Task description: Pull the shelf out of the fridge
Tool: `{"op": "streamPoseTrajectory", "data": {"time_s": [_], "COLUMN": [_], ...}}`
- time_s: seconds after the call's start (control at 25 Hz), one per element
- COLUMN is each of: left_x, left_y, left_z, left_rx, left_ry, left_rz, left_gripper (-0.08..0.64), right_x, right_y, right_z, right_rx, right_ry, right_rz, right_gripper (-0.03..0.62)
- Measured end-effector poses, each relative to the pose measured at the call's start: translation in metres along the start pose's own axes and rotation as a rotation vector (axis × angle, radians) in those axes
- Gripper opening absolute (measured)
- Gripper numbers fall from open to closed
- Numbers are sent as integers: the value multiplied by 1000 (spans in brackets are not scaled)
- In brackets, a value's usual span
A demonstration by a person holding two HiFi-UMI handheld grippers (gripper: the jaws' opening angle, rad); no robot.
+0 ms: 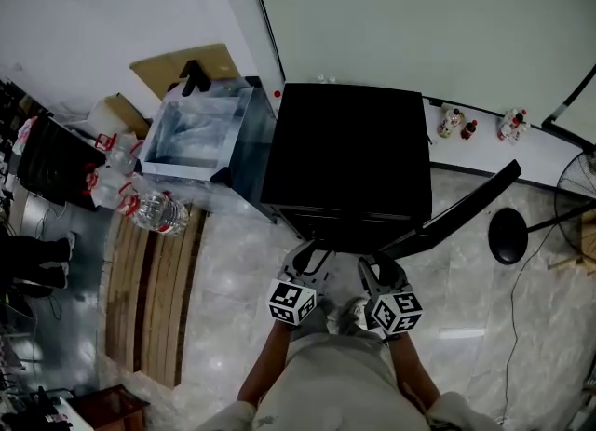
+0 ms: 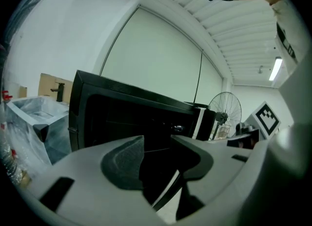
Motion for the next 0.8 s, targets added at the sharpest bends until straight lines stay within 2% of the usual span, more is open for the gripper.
{"op": "streamPoseTrajectory", "data": {"time_s": [0.36, 0.64, 0.8], "left_x": [13, 25, 31], "left_y": [-19, -37, -42], "left_z": [23, 40, 46], "left_rx": [-80, -129, -160], "left_ry": [-12, -27, -29], "left_rz": [20, 13, 16], "left_gripper": [172, 173, 173], "right_x": [20, 34, 42], "right_y": [12, 22, 30], "right_z": [10, 15, 17], "right_rx": [117, 138, 187], "right_ry": [21, 28, 39], "right_rz": [56, 94, 108], "right_gripper": [176, 176, 176]}}
Point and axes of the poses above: the fingertips, and each gripper's own axes: x forward along the fingers, y to its right, z out of its underside, the point moved 6 cm from there along -x, backward along the fingers, and after that the axes turned 6 degrees about x, right-handed, at the moved point
